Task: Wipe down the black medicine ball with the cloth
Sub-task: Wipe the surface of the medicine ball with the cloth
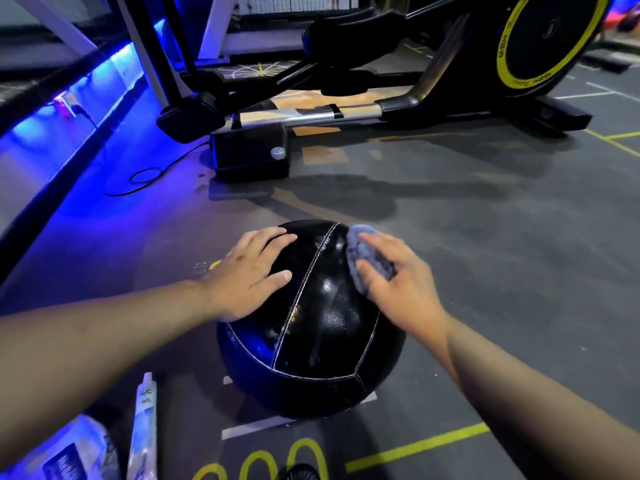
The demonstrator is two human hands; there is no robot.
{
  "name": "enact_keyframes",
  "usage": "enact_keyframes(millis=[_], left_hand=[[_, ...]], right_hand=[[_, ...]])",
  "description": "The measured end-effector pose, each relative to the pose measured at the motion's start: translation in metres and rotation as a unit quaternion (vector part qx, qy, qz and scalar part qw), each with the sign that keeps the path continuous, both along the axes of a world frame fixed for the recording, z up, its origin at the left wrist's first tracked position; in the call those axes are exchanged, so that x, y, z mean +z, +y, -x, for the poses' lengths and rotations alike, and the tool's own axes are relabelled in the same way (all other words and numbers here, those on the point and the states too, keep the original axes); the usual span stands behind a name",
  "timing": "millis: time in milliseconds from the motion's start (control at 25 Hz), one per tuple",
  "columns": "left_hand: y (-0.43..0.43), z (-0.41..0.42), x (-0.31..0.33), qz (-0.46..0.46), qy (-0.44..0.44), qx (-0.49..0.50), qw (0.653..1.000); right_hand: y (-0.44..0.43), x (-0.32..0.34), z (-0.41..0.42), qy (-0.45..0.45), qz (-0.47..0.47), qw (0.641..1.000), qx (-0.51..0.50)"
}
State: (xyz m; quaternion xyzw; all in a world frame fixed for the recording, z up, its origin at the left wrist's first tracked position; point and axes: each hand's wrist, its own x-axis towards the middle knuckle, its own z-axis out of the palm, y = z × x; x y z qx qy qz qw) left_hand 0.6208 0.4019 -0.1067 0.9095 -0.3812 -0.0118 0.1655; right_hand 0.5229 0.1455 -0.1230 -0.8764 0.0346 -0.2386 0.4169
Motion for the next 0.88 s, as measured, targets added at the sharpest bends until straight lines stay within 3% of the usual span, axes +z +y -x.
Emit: enact_keyframes(millis=[80, 160, 240, 320, 400, 480, 560, 640, 720, 800, 880], left_hand=[[-0.002, 0.004, 0.000, -0.003, -0.003, 0.000, 1.000], [-0.003, 0.009, 0.000, -0.010, -0.016, -0.008, 1.000], [-0.002, 0.011, 0.001, -0.015, -0.026, -0.015, 0.999], [0.000, 0.010, 0.001, -0.016, -0.023, -0.012, 1.000], [-0.002, 0.011, 0.000, -0.020, -0.037, -0.018, 0.999], [-0.004, 0.013, -0.001, -0.022, -0.055, -0.028, 0.998], [-0.004, 0.014, 0.000, -0.018, -0.046, -0.024, 0.998], [-0.004, 0.016, 0.002, -0.006, -0.035, -0.025, 0.999], [-0.005, 0.021, 0.002, -0.007, -0.039, -0.035, 0.999], [-0.007, 0.027, 0.002, -0.010, -0.040, -0.044, 0.998], [-0.005, 0.033, 0.002, -0.020, -0.040, -0.055, 0.998]], right_hand=[[-0.016, 0.003, -0.011, 0.084, -0.112, 0.990, -0.032], [-0.011, -0.003, -0.001, 0.066, -0.101, 0.991, -0.055], [0.010, -0.012, 0.022, -0.038, 0.003, 0.999, -0.035], [0.028, -0.016, 0.047, -0.108, 0.132, 0.982, 0.085], [0.043, -0.022, 0.064, -0.150, 0.267, 0.925, 0.226], [0.049, -0.020, 0.065, -0.164, 0.374, 0.863, 0.297], [0.046, -0.010, 0.049, -0.158, 0.388, 0.858, 0.298], [0.037, 0.004, 0.027, -0.128, 0.287, 0.920, 0.234], [0.022, 0.016, 0.004, -0.053, 0.087, 0.987, 0.122], [0.003, 0.025, -0.021, 0.020, -0.072, 0.995, 0.059], [-0.016, 0.029, -0.041, 0.103, -0.139, 0.983, 0.064]])
